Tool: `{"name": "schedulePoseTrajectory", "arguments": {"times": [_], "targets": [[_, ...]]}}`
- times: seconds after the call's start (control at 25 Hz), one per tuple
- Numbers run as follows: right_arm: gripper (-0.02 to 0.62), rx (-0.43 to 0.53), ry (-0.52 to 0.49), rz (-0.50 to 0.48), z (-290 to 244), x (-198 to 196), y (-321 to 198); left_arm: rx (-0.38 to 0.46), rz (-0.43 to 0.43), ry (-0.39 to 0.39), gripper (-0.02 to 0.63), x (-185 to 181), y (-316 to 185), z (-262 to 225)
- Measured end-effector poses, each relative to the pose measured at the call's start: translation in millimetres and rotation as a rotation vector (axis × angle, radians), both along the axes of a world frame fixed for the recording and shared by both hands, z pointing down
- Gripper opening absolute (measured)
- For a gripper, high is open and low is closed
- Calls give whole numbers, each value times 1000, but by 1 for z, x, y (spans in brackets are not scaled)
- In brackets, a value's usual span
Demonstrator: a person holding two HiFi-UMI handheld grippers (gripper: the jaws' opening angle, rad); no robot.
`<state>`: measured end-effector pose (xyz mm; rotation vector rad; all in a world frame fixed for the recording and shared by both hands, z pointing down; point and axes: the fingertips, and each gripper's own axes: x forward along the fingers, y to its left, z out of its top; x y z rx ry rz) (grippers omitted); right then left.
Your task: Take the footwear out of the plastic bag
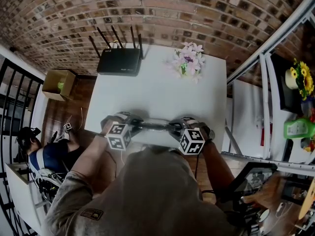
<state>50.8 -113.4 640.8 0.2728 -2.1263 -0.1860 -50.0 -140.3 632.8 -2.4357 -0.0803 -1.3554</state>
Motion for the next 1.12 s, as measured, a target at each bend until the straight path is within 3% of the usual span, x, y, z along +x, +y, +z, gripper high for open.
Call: {"name": "schedulePoseTrajectory", "arguments": {"times": [0.56, 0.72, 0.8, 1.0, 1.12], "targets": [[126, -14, -11, 95, -1, 34, 6, -31, -38, -3, 121, -20, -4, 1], [126, -14, -5, 97, -2, 34, 7, -76, -12, -10, 256, -16, 2, -1], [124, -13, -2, 97, -2, 33, 7, -74, 12, -2, 287, -9, 5, -7], [124, -6, -1, 87, -6, 25, 7, -38, 61, 14, 285, 17, 7, -12], [125, -5, -5, 83, -7, 20, 7, -42, 59, 13, 201, 21, 7, -6]]}}
